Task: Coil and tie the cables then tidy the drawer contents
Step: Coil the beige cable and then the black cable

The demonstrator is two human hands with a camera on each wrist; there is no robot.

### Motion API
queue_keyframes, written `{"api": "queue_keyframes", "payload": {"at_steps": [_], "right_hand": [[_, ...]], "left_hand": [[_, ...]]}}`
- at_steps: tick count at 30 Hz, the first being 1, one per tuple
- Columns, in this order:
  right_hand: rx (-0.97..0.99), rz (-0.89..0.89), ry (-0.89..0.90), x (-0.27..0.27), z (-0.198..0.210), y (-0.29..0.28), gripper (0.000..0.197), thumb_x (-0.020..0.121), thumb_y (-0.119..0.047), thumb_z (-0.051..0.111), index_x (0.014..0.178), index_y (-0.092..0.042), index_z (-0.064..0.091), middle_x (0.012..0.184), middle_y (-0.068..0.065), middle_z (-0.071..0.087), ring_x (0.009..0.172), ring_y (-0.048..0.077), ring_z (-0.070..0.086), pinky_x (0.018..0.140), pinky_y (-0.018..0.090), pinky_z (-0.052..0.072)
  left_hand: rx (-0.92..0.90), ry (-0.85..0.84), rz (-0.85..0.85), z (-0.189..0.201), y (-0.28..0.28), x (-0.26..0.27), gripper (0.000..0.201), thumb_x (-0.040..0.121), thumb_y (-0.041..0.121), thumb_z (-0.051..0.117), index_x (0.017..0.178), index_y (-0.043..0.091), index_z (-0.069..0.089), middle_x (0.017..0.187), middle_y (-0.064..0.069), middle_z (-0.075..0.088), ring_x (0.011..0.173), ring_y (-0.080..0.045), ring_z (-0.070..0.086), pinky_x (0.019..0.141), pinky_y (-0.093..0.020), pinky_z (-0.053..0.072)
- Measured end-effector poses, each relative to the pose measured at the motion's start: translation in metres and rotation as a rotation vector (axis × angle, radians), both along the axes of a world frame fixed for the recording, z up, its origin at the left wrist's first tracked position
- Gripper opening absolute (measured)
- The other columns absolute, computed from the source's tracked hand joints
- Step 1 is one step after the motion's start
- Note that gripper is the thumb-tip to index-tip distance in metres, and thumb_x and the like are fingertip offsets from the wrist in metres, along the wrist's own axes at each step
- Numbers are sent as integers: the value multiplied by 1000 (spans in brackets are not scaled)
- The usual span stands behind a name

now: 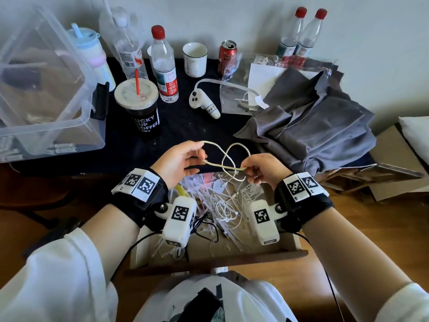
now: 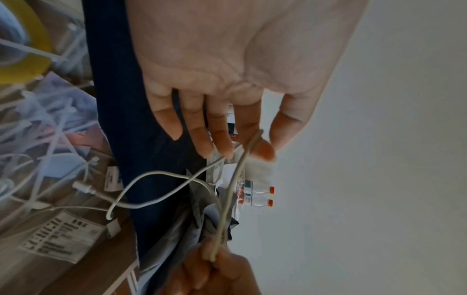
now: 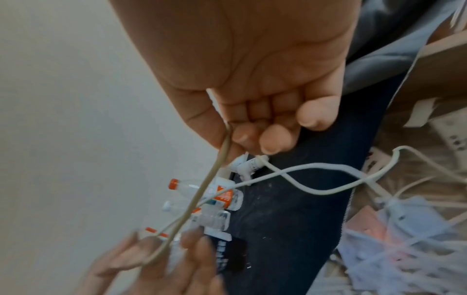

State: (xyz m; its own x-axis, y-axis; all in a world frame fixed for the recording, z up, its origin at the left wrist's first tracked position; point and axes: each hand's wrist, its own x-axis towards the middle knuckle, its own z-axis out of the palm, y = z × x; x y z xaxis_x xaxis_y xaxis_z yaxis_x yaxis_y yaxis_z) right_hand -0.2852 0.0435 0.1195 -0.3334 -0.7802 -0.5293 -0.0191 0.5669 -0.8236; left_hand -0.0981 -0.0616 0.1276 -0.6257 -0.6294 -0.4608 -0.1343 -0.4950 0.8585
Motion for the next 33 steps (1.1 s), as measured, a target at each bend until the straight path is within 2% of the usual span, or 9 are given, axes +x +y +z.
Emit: {"api": "queue_keyframes", "payload": {"at_steps": [5,8,11,14,20,24,28,30,33], "right_hand": [[259,88,127,-8,-17,8,9,84,-11,62,81,-7,55,58,3,42,37,8,44,40,18,30],[112,-34,385,-7,-14,4,46,73,-20,79,101,-19,43,66,0,46,49,7,47,47,19,36],[-113,-6,373,3,11,-9,26,91,-36,56,82,-12,57,59,-2,49,43,-2,48,50,14,36],[-35,170,148,19,34,-19,56,96,-51,31,64,-16,59,61,-1,57,58,8,55,63,22,39],[-203,154,91,19,27,-18,25,94,-5,51,70,-9,59,43,-8,55,37,0,48,45,12,40],[-235,121,117,12,32,-11,17,95,-2,47,92,3,63,58,1,57,34,2,47,39,11,39],[-273,123,157,12,43,-12,19,95,-8,49,97,2,65,57,2,44,35,2,30,38,12,23],[-302,79,116,12,49,-13,19,94,-12,52,86,-3,67,55,0,39,39,5,26,38,13,19],[-369,8,171,9,52,-12,22,91,-20,59,71,-13,67,47,-8,42,37,3,25,38,14,19]], "left_hand": [[-109,-8,-149,-1,14,-12,53,96,41,43,52,21,66,59,3,53,53,-7,43,44,-16,31],[-172,6,-265,3,23,-19,48,96,36,43,58,20,68,59,1,54,51,-7,45,45,-15,35],[-132,29,-216,10,24,-25,36,96,29,46,77,9,69,63,-1,63,52,-7,57,49,-15,45],[-130,23,-236,14,22,-30,29,95,24,50,85,3,67,66,-3,70,56,-9,66,52,-15,51],[-176,-48,-398,20,16,-23,13,91,11,56,92,7,68,77,-4,73,69,-12,70,62,-18,56],[-341,-56,-154,24,-9,-7,15,90,10,58,97,20,67,84,4,73,78,-7,67,72,-19,53],[-402,36,-214,20,-9,-13,32,92,9,54,123,17,54,115,1,63,107,-4,58,90,-15,46],[-437,35,-260,14,-5,-19,30,92,7,54,122,12,55,113,1,63,104,0,58,88,-10,45],[-446,-15,-274,1,-4,-20,10,93,10,52,95,10,62,81,7,63,74,8,60,77,-8,43]]}}
